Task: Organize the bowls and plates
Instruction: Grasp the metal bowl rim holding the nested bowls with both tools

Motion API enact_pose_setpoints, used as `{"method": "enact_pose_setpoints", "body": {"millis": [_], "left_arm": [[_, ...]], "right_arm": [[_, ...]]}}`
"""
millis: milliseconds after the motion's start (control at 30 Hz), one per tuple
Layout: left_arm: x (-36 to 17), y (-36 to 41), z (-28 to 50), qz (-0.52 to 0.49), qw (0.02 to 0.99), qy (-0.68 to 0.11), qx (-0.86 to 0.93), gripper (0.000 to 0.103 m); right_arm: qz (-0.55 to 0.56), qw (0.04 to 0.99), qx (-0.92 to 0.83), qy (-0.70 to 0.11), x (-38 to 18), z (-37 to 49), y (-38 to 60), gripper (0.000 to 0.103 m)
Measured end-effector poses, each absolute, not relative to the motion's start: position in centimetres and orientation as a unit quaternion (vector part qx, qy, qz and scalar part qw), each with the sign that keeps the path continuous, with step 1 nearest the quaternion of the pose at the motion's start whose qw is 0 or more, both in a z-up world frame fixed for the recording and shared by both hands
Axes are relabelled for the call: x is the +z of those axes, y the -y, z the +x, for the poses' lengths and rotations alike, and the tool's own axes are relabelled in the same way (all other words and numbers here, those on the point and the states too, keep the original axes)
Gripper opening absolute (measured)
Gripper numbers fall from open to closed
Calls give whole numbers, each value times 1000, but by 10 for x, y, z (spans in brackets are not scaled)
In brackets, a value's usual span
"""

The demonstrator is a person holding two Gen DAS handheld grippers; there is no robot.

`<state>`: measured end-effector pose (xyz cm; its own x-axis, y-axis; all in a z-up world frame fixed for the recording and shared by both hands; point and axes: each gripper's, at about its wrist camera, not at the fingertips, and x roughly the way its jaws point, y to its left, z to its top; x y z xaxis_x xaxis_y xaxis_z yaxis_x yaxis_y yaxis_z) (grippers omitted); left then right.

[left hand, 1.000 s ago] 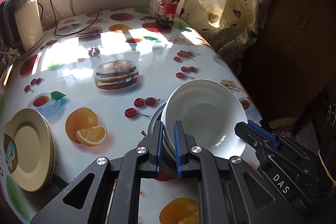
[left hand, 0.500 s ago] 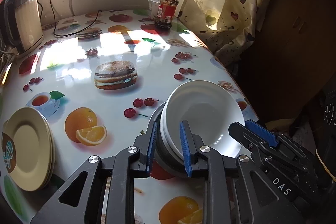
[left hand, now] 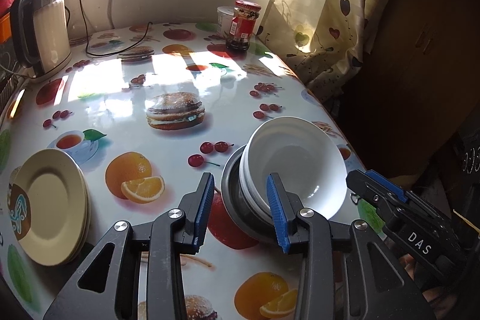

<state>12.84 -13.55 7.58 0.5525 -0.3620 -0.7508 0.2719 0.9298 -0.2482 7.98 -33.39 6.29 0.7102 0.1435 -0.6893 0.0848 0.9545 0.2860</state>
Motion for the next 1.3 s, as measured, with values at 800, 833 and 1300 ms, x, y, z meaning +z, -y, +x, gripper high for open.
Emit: {"method": "enact_pose_setpoints", "body": {"millis": [800,833,1300], "left_arm": [[41,119,125,-54,872,-461,-154,38],[39,119,126,-54,871,-463,-154,38],[21,119,139,-58,862,-478,-160,38]], "right_arm": [[173,902,-13,-396,30,69,365,44],[173,900,-10,-399,28,71,364,44],[176,891,15,-418,10,91,359,44]]}}
